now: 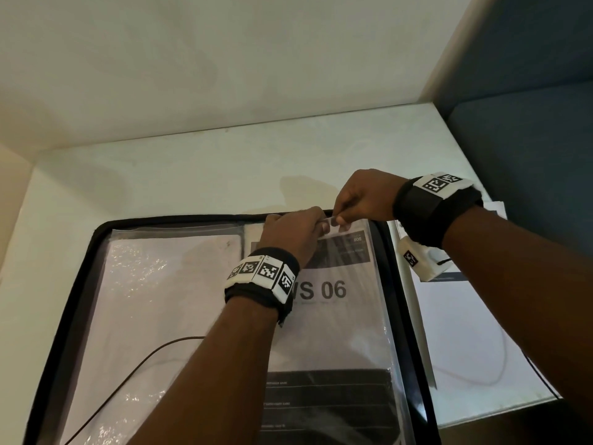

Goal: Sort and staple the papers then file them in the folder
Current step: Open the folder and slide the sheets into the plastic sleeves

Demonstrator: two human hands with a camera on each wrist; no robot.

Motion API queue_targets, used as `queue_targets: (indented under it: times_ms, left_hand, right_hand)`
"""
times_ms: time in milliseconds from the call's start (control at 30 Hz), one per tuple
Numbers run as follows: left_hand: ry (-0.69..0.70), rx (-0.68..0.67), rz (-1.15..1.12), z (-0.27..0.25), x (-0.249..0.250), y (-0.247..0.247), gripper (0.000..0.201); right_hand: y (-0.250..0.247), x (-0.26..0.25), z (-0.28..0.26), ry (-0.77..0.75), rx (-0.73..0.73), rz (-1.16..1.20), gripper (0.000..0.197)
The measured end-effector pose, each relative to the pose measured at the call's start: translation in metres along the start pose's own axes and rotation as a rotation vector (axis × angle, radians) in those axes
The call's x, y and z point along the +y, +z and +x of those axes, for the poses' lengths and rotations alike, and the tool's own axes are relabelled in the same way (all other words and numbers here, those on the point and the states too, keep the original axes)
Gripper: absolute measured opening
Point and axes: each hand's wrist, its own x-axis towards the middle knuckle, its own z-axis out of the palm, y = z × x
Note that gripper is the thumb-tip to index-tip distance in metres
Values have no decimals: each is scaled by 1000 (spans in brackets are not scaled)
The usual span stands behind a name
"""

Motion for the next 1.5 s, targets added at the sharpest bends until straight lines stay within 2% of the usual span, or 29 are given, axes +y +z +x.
queue_targets:
  times_ms: [133, 400, 500, 633, 800, 1000, 1167, 1300, 1367, 1500]
  left_hand:
    - [-35, -27, -11, -2, 2, -5, 16]
    - [-55, -27, -166, 3, -4, -4, 16]
    - [-65, -85, -149, 2, -10, -4, 19]
    - [-93, -64, -30, -3, -20, -7, 16]
    - [-220, 12, 54, -10, -47, -13, 13]
    - [-342, -12, 95, -16, -67, -16, 14]
    - [-323, 17, 70, -17, -70, -13, 21]
    - [-299, -7, 41, -17, -76, -16, 22]
    - [-281, -24, 43, -18, -81, -20, 30]
    - [-260, -46, 177, -19, -84, -27, 43]
  right_hand:
    - [2, 3, 1, -9, 38, -63, 12]
    - [1, 11, -1, -52, 161, 6, 11]
    - [4, 5, -1, -16, 70, -27, 10]
    - [11, 4, -2, 105, -71, -170, 13]
    - [12, 10, -4, 151, -105, -198, 12]
    - [19, 7, 4, 133, -84, -299, 11]
    - [15, 5, 8, 140, -107, -299, 10]
    - [15, 9, 9, 130, -76, -308, 24]
    - [15, 12, 9, 135, -81, -307, 28]
    - [19, 12, 10, 156, -97, -364, 17]
